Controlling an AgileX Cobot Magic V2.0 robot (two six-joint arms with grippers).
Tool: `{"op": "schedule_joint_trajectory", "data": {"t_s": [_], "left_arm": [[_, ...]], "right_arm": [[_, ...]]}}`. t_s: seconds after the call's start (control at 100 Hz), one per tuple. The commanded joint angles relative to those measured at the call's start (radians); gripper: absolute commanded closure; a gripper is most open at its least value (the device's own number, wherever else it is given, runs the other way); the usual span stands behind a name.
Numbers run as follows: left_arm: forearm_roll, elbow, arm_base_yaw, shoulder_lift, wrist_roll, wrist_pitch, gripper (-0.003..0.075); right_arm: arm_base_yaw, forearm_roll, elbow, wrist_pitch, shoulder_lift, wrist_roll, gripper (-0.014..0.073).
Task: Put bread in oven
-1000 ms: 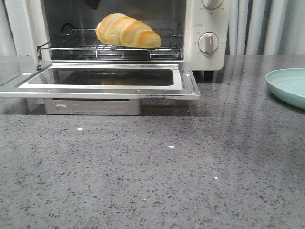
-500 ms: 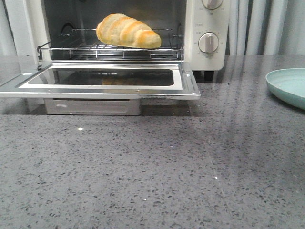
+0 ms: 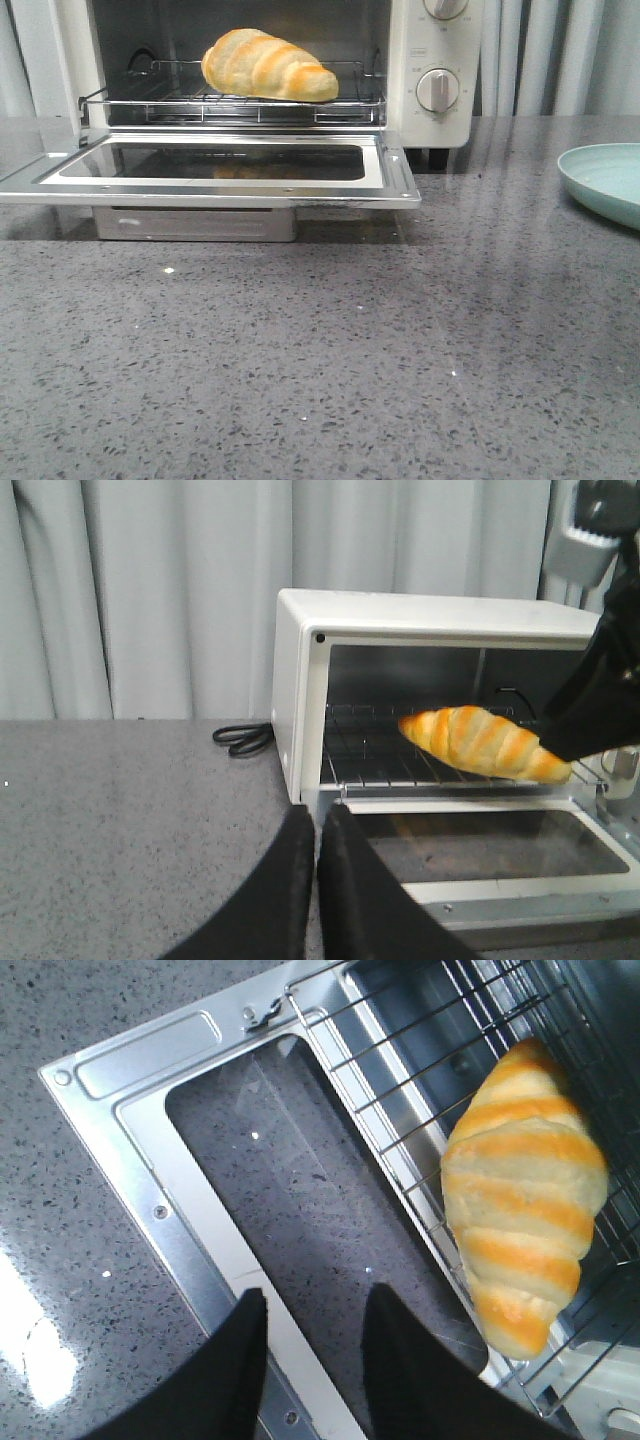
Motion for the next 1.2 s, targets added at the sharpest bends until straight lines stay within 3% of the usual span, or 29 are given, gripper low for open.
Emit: {"op": "schedule_joint_trajectory", "data": {"t_s": [0.0,0.08,0.37,0.83,1.19], "left_arm": [[-0.014,0.005,0.005,0.01,-0.005,-0.079,0.0742],[-0.036,0.028,0.005,0.01,-0.007,-0.077,0.0742],[-0.046,0.116,0.005,0.01,-0.008,-0.077,0.0742],[-0.077,0.152,0.005,0.01,-0.008,-0.078,0.0742],[-0.077,0.152,0.005,0.01,-0.008,-0.078,0.0742]], "right_arm": [[-0.001,-0.016,-0.033,0.062,-0.079,0.015,0.0393],[-0.001,-0.002,-0.031,0.063,-0.098,0.02,0.0423],[-0.001,0.021,-0.022,0.063,-0.141,0.02,0.0662],[-0.003,-0.027,0.277,0.063,-0.316,0.064,0.0661],[-0.003,-0.047,0.299,0.063,-0.346,0.064,0.0661]]}}
